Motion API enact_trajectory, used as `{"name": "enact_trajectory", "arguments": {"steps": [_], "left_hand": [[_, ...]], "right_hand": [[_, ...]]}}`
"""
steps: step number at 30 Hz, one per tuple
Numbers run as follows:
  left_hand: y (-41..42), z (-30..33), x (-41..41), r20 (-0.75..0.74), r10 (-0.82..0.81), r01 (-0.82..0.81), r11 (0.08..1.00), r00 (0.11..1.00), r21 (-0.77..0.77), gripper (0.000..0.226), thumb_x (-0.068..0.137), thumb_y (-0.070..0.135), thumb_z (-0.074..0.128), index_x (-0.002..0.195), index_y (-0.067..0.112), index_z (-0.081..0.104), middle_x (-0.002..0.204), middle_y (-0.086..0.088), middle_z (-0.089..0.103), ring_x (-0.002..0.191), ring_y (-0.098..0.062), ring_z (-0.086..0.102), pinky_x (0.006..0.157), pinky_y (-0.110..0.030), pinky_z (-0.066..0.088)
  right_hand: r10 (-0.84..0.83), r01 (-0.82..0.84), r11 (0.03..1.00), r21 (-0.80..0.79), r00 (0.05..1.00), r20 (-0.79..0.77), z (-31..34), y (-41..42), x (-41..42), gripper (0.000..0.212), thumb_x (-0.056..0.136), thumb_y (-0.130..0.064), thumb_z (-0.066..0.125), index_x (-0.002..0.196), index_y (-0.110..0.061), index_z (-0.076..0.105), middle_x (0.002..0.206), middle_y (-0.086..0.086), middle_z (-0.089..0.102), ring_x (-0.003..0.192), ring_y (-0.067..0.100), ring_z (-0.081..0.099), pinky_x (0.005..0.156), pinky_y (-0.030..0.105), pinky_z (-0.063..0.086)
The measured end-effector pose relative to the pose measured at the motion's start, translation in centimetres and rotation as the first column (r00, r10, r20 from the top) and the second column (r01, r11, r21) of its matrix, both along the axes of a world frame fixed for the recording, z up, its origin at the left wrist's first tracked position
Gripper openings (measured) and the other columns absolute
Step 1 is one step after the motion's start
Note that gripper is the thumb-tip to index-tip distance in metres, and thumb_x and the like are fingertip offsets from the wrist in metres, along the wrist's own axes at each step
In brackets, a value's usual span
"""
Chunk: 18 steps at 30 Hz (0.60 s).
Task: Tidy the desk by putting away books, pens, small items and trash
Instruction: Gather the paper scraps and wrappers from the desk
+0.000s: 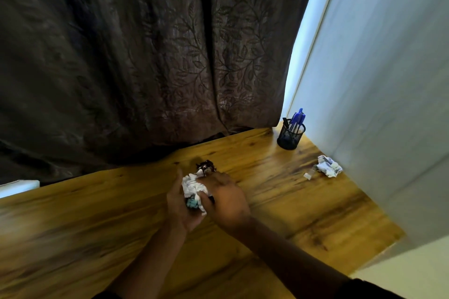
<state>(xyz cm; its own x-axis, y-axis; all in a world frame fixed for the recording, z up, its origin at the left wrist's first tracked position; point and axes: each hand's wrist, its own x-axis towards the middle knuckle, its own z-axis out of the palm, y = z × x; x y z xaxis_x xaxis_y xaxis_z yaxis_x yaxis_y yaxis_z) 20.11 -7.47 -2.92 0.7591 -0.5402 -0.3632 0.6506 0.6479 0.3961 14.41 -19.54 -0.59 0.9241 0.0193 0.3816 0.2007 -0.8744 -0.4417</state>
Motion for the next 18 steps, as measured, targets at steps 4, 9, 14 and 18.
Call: {"name": "enact_trajectory", "arguments": {"steps": [4, 9, 14, 18], "left_hand": [[0.9, -0.1, -0.3, 0.031, -0.070, 0.069, 0.997, 0.997, 0.032, 0.070, 0.101, 0.062, 0.044, 0.136, 0.004, 0.059, 0.131, -0.020, 0.063, 0.124, -0.036, 0.060, 0.106, -0.047, 0.050], [1.9, -0.1, -1.2, 0.058, -0.108, 0.103, 0.991, 0.992, 0.091, 0.040, 0.104, 0.038, 0.052, 0.111, 0.007, 0.077, 0.115, -0.015, 0.073, 0.105, -0.031, 0.072, 0.084, -0.041, 0.062], [2.1, 0.6, -1.5, -0.013, -0.121, 0.122, 0.987, 0.993, 0.103, 0.034, 0.105, 0.030, 0.052, 0.107, 0.006, 0.076, 0.105, -0.013, 0.075, 0.094, -0.027, 0.075, 0.079, -0.037, 0.063], [1.0, 0.5, -0.9, -0.027, -0.127, 0.129, 0.981, 0.992, 0.145, 0.043, 0.093, 0.031, 0.069, 0.129, 0.007, 0.066, 0.124, -0.015, 0.070, 0.113, -0.032, 0.068, 0.099, -0.046, 0.054]], "right_hand": [[-0.027, 0.024, 0.997, -0.069, 0.998, -0.048, 0.2, 1.4, -0.6, 0.040, 0.098, -0.035, 0.052, 0.134, -0.021, 0.063, 0.124, 0.004, 0.059, 0.114, 0.024, 0.055, 0.089, 0.037, 0.050], [-0.065, 0.058, 0.992, -0.112, 0.996, -0.064, -0.6, 2.8, -0.9, 0.039, 0.094, -0.032, 0.058, 0.132, -0.025, 0.064, 0.123, 0.001, 0.054, 0.110, 0.023, 0.051, 0.089, 0.036, 0.047], [-0.086, 0.085, 0.996, -0.021, 0.996, -0.034, -0.5, 3.1, -1.1, 0.038, 0.095, -0.032, 0.059, 0.130, -0.019, 0.063, 0.117, 0.003, 0.058, 0.108, 0.023, 0.052, 0.090, 0.035, 0.046], [-0.075, 0.071, 0.995, 0.071, 0.996, 0.056, 0.0, 0.8, -1.4, 0.041, 0.104, -0.040, 0.047, 0.135, -0.016, 0.056, 0.115, 0.003, 0.059, 0.103, 0.018, 0.052, 0.088, 0.031, 0.043]]}}
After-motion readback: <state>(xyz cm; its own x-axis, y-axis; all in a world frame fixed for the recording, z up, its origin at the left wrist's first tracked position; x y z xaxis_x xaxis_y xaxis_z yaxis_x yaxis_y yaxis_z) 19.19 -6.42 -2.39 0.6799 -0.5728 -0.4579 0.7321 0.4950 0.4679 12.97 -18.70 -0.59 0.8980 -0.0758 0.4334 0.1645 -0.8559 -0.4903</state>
